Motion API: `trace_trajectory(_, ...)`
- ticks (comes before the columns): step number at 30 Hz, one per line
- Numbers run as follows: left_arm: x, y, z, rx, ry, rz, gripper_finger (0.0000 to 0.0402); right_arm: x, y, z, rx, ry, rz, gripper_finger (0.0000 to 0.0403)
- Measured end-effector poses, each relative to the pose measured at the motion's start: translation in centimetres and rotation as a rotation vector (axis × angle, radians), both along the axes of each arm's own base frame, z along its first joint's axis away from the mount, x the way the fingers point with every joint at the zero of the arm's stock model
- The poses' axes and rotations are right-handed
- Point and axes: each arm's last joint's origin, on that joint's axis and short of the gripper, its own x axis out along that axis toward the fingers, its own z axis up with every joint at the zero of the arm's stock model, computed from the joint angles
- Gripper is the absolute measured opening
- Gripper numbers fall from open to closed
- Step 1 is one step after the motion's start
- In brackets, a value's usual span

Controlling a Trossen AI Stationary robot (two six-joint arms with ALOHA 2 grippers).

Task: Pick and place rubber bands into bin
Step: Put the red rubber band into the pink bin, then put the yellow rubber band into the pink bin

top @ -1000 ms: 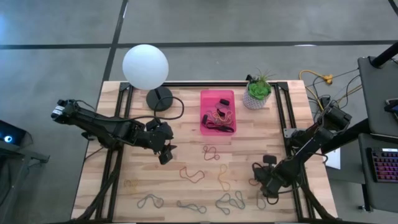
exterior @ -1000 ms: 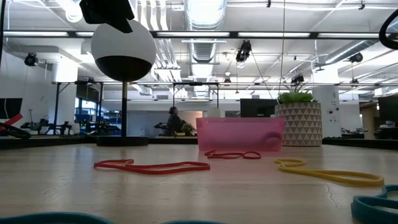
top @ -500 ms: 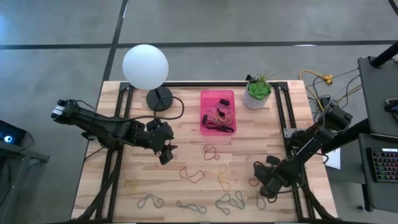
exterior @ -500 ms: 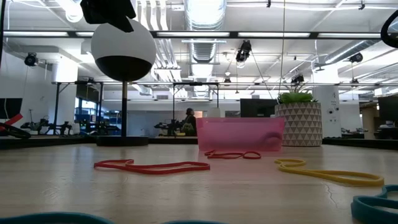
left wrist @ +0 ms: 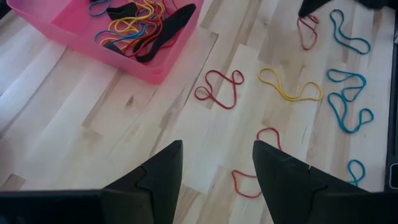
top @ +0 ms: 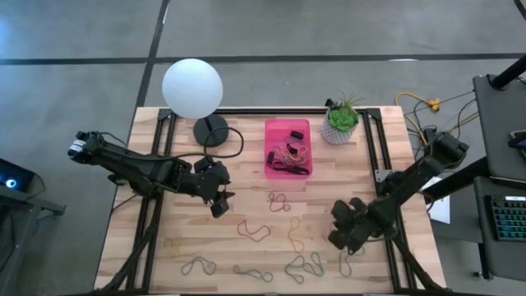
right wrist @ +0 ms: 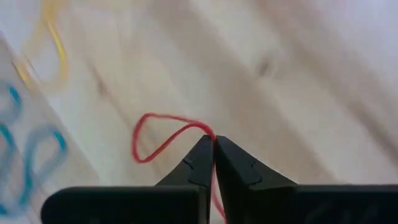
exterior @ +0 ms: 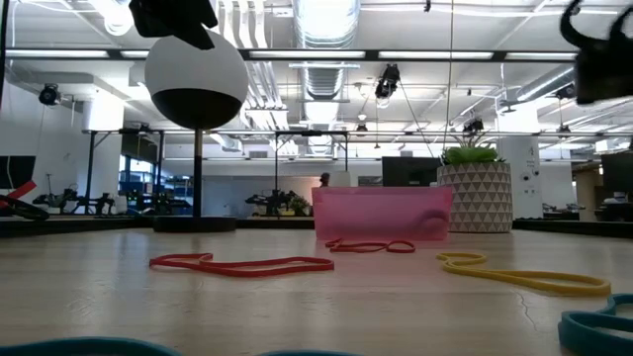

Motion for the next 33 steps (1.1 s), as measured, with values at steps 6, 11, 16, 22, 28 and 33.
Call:
trace_trajectory(6,0.0,0.0,0.0,0.013,0.002,-0.015,0.0180,2.1,-5.1,4.0,-0.119,-0.254,-0.182,0.0008)
trace_trajectory(11,0.0,0.0,0.0,0.028,0.007,-0.029,0.0180,4.4,-10.4,7.5,-0.252,-0.386,-0.240,0.0008)
trace_trajectory(16,0.0,0.0,0.0,0.028,0.005,-0.030,0.0180,6.5,-15.6,9.5,-0.348,-0.459,-0.296,0.0008)
trace_trajectory(22,0.0,0.0,-0.1,0.026,0.006,-0.027,0.0180,8.6,-20.0,8.1,-0.178,-0.406,-0.301,0.0012)
trace_trajectory(28,-0.1,-0.2,-0.4,0.010,0.023,-0.048,0.0180,11.0,-20.9,6.3,-0.151,-0.316,-0.240,0.0044)
trace_trajectory(33,-0.5,-0.4,-1.1,-0.018,0.082,-0.085,0.0180,12.6,-20.1,6.3,-0.170,-0.236,-0.092,0.0096)
